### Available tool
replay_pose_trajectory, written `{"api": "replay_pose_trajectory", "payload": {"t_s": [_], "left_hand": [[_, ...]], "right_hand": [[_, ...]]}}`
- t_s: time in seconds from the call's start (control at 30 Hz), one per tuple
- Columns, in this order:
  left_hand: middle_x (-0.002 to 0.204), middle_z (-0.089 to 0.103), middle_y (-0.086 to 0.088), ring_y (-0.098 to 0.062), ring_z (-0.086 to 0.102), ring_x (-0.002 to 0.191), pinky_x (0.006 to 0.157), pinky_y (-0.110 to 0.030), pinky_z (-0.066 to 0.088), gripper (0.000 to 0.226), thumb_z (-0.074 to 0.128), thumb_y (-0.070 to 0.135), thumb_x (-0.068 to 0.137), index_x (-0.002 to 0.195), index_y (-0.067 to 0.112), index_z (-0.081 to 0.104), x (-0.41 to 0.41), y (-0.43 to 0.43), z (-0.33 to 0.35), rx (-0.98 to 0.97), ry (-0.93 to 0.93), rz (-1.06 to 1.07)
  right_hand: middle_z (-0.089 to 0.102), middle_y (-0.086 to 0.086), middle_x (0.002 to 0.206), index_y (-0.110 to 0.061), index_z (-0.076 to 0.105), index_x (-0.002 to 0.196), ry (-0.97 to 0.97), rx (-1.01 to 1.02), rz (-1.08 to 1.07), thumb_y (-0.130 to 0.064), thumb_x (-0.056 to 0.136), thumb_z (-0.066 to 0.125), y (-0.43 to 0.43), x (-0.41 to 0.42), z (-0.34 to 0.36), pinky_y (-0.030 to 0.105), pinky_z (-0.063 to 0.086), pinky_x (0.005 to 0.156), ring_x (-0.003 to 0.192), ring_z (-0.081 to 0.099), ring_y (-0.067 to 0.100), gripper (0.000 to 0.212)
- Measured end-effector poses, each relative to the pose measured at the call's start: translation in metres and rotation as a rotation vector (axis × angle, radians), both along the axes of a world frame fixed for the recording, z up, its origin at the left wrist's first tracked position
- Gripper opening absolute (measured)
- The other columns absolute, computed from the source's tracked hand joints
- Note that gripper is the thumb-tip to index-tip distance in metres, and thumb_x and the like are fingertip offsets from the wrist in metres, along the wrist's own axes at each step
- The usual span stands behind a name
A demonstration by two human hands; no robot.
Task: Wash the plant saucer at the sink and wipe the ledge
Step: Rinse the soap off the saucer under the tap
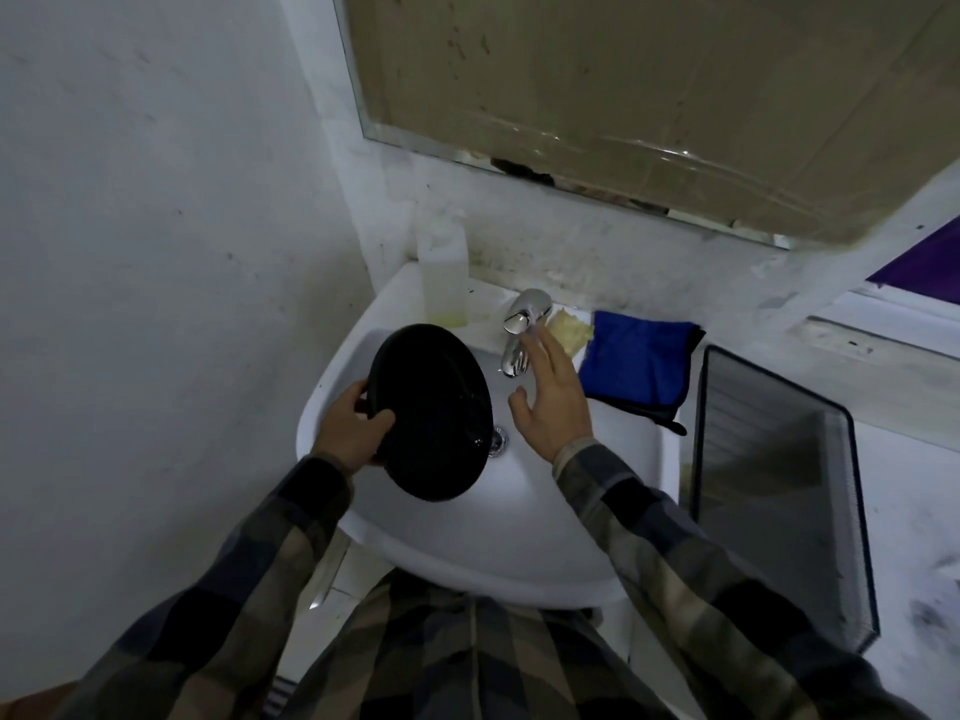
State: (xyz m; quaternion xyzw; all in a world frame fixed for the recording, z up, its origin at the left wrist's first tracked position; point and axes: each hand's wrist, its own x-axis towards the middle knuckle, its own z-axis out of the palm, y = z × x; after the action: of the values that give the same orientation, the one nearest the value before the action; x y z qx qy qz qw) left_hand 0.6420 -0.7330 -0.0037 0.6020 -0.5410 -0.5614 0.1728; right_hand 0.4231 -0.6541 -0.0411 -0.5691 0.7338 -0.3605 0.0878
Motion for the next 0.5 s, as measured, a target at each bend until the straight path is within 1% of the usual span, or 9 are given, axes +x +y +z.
{"api": "replay_pose_trajectory", "payload": {"t_s": [0.07, 0.1, 0.13, 0.17, 0.23, 0.27, 0.33, 0.4, 0.5], "left_hand": [[0.122, 0.048, -0.009, -0.030, 0.050, 0.098, 0.069, -0.038, 0.053, 0.050, 0.052, 0.005, 0.091, 0.139, 0.013, 0.041, 0.002, 0.002, -0.001, -0.007, -0.006, 0.023], [0.123, 0.049, -0.009, -0.030, 0.051, 0.098, 0.069, -0.039, 0.053, 0.050, 0.052, 0.005, 0.090, 0.139, 0.012, 0.041, 0.003, 0.004, -0.001, -0.006, -0.009, 0.031], [0.123, 0.049, -0.009, -0.031, 0.052, 0.098, 0.069, -0.040, 0.054, 0.050, 0.053, 0.005, 0.090, 0.139, 0.012, 0.041, 0.003, 0.006, 0.000, -0.002, -0.010, 0.034], [0.121, 0.050, -0.010, -0.031, 0.053, 0.097, 0.069, -0.041, 0.055, 0.050, 0.053, 0.006, 0.090, 0.138, 0.013, 0.042, 0.003, 0.009, 0.000, 0.005, -0.009, 0.038], [0.119, 0.052, -0.010, -0.031, 0.056, 0.097, 0.068, -0.043, 0.056, 0.047, 0.054, 0.007, 0.090, 0.136, 0.013, 0.044, 0.000, 0.012, 0.002, 0.025, 0.009, 0.054], [0.118, 0.053, -0.010, -0.030, 0.057, 0.096, 0.065, -0.043, 0.057, 0.046, 0.054, 0.008, 0.090, 0.135, 0.013, 0.045, -0.002, 0.013, 0.003, 0.038, 0.021, 0.066], [0.118, 0.055, -0.011, -0.028, 0.059, 0.092, 0.059, -0.040, 0.057, 0.044, 0.055, 0.009, 0.090, 0.134, 0.013, 0.047, -0.005, 0.012, 0.006, 0.061, 0.043, 0.091], [0.114, 0.058, -0.012, -0.025, 0.061, 0.084, 0.058, -0.039, 0.057, 0.043, 0.054, 0.011, 0.091, 0.133, 0.012, 0.047, -0.006, 0.007, 0.007, 0.085, 0.058, 0.117], [0.103, 0.060, -0.009, -0.023, 0.062, 0.075, 0.056, -0.037, 0.057, 0.042, 0.052, 0.018, 0.092, 0.134, 0.013, 0.046, -0.005, -0.004, 0.009, 0.115, 0.056, 0.184]], "right_hand": [[0.044, 0.017, 0.138, -0.003, 0.050, 0.131, 0.049, -0.028, -0.026, -0.010, 0.079, 0.052, 0.012, 0.015, -0.009, 0.031, 0.034, 0.107, 0.126, 0.038, 0.025, 0.053], [0.047, 0.018, 0.133, -0.004, 0.053, 0.127, 0.053, -0.006, 0.043, -0.016, 0.081, 0.050, 0.019, 0.025, -0.015, 0.037, 0.040, 0.104, 0.122, 0.042, 0.028, 0.048], [0.049, 0.018, 0.133, -0.005, 0.054, 0.128, 0.026, 0.067, 0.173, -0.022, 0.083, 0.048, 0.025, 0.035, -0.020, 0.039, 0.042, 0.103, 0.121, 0.045, 0.030, 0.048], [0.047, 0.016, 0.137, -0.006, 0.051, 0.132, -0.015, 0.193, 0.320, -0.027, 0.087, 0.047, 0.030, 0.044, -0.025, 0.038, 0.039, 0.106, 0.124, 0.045, 0.031, 0.049], [0.031, 0.011, 0.152, -0.010, 0.036, 0.144, -0.072, 0.477, 0.500, -0.038, 0.095, 0.045, 0.032, 0.058, -0.035, 0.031, 0.019, 0.114, 0.138, 0.031, 0.026, 0.058], [0.021, 0.008, 0.156, -0.012, 0.028, 0.148, -0.100, 0.588, 0.502, -0.043, 0.097, 0.043, 0.030, 0.062, -0.039, 0.028, 0.011, 0.115, 0.143, 0.021, 0.024, 0.061], [0.012, 0.005, 0.159, -0.015, 0.019, 0.150, -0.177, 0.737, 0.429, -0.047, 0.099, 0.035, 0.024, 0.064, -0.045, 0.028, 0.004, 0.116, 0.146, 0.010, 0.021, 0.063], [0.013, 0.004, 0.158, -0.015, 0.020, 0.150, -0.237, 0.792, 0.375, -0.050, 0.099, 0.031, 0.022, 0.061, -0.047, 0.030, 0.005, 0.118, 0.146, 0.010, 0.019, 0.063], [0.029, 0.003, 0.153, -0.015, 0.034, 0.145, -0.315, 0.685, 0.393, -0.043, 0.099, 0.038, 0.033, 0.053, -0.043, 0.026, 0.013, 0.115, 0.141, 0.023, 0.014, 0.054]]}}
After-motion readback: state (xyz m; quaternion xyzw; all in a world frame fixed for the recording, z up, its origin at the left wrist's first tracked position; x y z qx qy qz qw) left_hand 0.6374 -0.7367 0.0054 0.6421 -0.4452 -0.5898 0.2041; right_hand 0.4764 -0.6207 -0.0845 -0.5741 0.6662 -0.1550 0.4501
